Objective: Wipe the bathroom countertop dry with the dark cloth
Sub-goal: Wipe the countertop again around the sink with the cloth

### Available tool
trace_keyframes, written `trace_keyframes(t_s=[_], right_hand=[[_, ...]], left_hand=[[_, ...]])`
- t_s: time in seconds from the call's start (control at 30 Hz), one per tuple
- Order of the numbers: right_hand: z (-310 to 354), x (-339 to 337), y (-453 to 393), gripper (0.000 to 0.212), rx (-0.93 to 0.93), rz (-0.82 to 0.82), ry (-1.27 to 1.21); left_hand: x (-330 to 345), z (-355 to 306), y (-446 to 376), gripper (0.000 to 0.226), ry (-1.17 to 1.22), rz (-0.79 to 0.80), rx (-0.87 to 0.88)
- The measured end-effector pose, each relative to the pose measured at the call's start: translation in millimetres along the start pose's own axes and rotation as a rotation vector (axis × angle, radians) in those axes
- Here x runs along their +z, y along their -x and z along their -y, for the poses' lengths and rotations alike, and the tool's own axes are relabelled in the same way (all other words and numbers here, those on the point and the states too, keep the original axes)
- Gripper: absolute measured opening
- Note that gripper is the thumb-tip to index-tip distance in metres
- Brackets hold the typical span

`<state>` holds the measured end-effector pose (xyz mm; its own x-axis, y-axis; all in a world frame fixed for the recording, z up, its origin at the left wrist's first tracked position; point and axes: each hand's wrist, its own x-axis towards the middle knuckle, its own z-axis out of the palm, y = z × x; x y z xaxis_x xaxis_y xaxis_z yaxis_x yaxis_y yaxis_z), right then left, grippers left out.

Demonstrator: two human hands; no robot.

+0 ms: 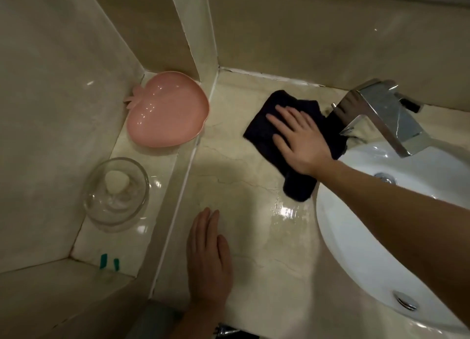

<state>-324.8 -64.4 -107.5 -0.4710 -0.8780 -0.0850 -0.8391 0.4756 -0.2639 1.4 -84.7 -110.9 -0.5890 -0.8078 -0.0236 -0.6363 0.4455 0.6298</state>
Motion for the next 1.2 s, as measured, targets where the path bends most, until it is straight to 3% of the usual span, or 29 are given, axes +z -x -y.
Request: trace_keyframes(t_s=[0.2,0.37,0.5,0.6,0.9,1.03,1.2], right_hand=[[54.9,23.0,54.6,0.057,0.176,-0.111,-0.051],[134.2,45.3,169.4,0.058,0.015,0.037,-0.085],[123.9,43.1,193.6,0.059,-0.19,0.106,-0.058],[88.6,32.3,164.1,0.063,-0.243,0.094,-0.013],[32.8,1.5,-22.4,0.067,0.235,-0.067,0.077],[43.5,7.5,-81.4,0.068,0.329,-0.134,0.051],[66.5,18.1,-84.8,0.067,0.383,-0.19,0.025]], left_hand=[[-0.8,1.2,0.5,0.048,-0.03,0.028,0.014],[-3.8,3.3,0.8,0.049,-0.007,0.057,-0.015],[-5.0,1.5,1.3,0.053,-0.031,0.066,-0.011],[-4.4,1.3,0.4,0.049,-0.017,0.043,0.003],[7.7,6.7,-0.8,0.041,-0.083,-0.137,0.106],[12.4,11.1,-5.0,0.045,-0.104,-0.131,0.114],[7.5,10.0,-4.4,0.046,-0.11,-0.053,0.076]])
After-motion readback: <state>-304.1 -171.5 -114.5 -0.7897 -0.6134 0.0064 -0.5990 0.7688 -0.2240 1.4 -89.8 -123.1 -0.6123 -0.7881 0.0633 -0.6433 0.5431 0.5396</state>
